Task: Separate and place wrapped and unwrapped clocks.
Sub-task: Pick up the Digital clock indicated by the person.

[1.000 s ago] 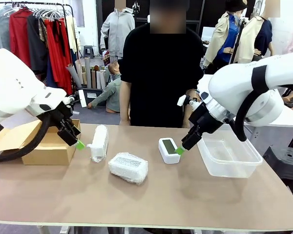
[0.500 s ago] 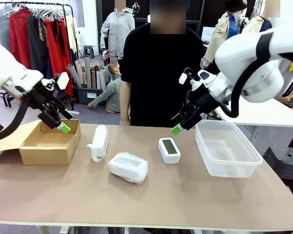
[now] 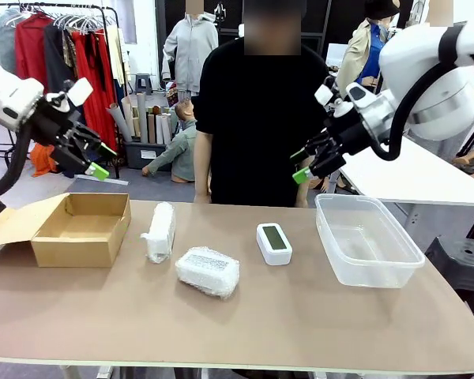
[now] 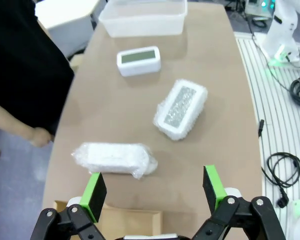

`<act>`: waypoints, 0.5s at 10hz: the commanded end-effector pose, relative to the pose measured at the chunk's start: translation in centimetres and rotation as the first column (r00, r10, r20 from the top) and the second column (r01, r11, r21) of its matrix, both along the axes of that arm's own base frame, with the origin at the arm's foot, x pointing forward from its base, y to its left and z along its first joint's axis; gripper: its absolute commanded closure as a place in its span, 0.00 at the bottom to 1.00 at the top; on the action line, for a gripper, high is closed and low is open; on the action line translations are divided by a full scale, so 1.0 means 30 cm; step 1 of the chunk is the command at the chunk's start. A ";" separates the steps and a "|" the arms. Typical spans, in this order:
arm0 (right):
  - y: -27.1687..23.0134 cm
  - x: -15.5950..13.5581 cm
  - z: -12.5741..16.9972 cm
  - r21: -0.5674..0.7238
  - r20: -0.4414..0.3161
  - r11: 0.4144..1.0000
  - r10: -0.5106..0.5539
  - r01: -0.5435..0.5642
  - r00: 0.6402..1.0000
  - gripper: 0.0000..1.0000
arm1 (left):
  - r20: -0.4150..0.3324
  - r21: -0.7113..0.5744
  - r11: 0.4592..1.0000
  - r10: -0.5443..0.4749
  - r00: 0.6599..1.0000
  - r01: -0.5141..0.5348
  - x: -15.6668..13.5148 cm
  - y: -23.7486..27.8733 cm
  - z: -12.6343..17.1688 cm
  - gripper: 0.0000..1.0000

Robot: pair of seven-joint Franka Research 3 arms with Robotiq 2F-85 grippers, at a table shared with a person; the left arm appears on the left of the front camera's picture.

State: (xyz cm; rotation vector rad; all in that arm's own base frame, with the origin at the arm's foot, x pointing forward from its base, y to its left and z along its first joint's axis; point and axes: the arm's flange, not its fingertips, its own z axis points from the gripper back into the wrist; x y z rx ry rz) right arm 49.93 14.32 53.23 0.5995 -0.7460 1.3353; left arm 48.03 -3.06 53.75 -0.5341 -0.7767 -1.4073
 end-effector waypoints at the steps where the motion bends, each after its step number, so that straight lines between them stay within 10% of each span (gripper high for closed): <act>1: -0.027 0.022 0.047 0.078 0.065 0.997 0.024 -0.029 0.998 0.00 | 0.044 -0.031 0.999 -0.017 0.999 0.018 0.011 0.014 0.041 0.00; 5: -0.081 0.047 0.104 0.076 0.110 0.996 0.037 -0.046 0.993 0.00 | -0.041 -0.125 0.992 0.026 0.999 -0.031 0.048 0.044 0.074 0.00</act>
